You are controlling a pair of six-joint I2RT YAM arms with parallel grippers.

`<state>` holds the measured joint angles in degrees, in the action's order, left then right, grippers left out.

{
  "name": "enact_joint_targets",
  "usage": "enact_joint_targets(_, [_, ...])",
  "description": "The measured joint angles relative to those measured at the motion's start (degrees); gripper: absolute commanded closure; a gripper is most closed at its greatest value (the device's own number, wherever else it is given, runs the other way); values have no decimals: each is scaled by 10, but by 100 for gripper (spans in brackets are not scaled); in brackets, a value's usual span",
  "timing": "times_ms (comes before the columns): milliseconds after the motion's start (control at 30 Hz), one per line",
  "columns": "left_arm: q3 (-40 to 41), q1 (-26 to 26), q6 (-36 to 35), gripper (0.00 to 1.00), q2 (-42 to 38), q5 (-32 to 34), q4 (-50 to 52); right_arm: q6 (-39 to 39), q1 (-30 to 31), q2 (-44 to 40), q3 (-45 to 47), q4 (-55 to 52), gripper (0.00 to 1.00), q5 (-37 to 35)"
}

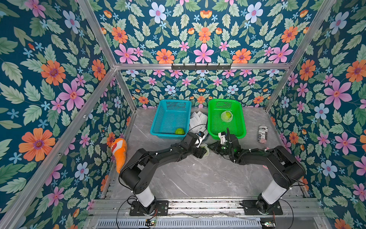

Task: Sleeve custard apples in foam nets
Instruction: Put on the foam net on the custard apple.

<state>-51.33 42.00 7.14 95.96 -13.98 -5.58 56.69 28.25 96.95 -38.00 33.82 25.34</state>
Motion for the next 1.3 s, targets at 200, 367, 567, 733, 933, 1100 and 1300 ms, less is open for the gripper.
enact_joint_targets(200, [1, -1, 0, 25, 2, -5, 0, 0, 0, -4, -1, -10, 95, 0])
enact_joint_targets(367, [-2, -1, 0, 23, 5, -9, 0, -5, 0, -5, -1, -15, 96, -5])
enact_joint_targets(567, [-2, -1, 3, 22, 7, -14, 0, -16, 2, -8, -1, -29, 96, -21])
enact_joint_targets(733, [-2, -1, 4, 22, 7, -20, 0, -24, 6, -13, -6, -53, 96, -35])
enact_joint_targets(933, [-7, -1, 5, 22, 10, -25, 0, -36, 9, -11, -7, -57, 96, -51])
enact_joint_targets(1100, [-9, -2, 6, 22, 14, -26, 0, -38, 12, -9, -10, -61, 96, -61])
enact_joint_targets(1300, [-8, -2, 6, 25, 17, -26, 0, -42, 15, -7, -9, -60, 96, -65])
